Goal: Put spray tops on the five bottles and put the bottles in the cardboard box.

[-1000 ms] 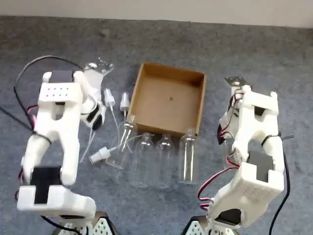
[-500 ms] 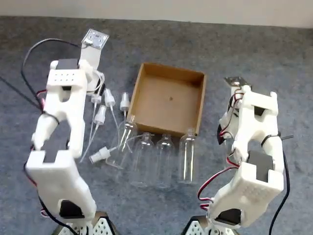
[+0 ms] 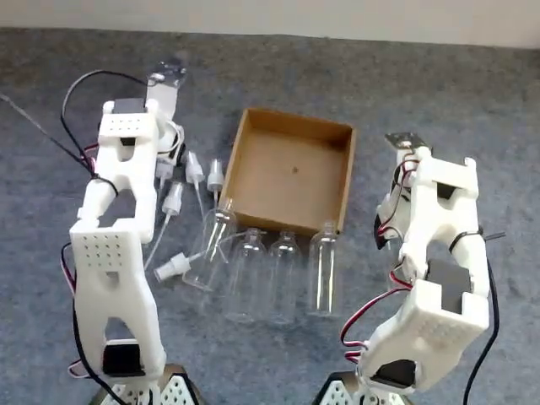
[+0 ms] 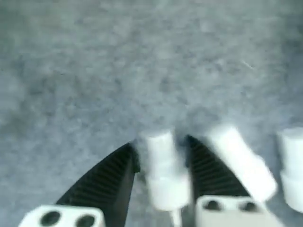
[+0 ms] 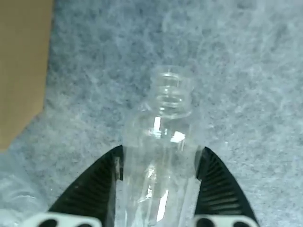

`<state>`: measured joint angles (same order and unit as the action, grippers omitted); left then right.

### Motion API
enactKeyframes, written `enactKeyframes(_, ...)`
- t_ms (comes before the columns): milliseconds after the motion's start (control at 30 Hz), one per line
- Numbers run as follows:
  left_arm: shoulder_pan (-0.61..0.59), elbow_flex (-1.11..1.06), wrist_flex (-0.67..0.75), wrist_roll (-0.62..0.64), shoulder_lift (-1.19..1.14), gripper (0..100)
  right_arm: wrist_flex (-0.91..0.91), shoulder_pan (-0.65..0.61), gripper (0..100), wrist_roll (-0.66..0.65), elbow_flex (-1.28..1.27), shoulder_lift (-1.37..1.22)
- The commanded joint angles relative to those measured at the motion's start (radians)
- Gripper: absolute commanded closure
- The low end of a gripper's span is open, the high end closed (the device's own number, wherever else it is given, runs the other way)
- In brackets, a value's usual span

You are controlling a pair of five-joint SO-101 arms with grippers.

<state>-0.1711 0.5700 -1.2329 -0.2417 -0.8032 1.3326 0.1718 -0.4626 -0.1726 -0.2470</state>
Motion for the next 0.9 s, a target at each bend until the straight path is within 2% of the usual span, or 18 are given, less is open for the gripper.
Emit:
enactKeyframes(0,-0.022,0.039,-0.072,0.008,0.01,99,-0.01,-0.001,87.8,-0.009,-0.01,0.042)
enactKeyframes(133,-0.025,0.085,-0.184,0.006,0.059,100,-0.008,0.001,87.3,-0.009,-0.01,0.044)
enactKeyframes(333,-0.022,0.191,-0.428,0.0,0.22,100,0.056,0.012,77.5,-0.008,-0.002,0.045)
enactKeyframes(433,-0.019,0.186,-0.525,0.0,0.312,100,0.074,0.041,76.9,-0.008,0.027,0.05)
enactKeyframes(633,0.002,-0.091,-0.525,-0.002,0.544,100,0.074,0.065,76.5,0.021,0.082,0.108)
enactKeyframes(867,0.041,-0.647,-0.261,-0.002,0.923,100,0.076,0.05,66.7,0.028,0.085,0.137)
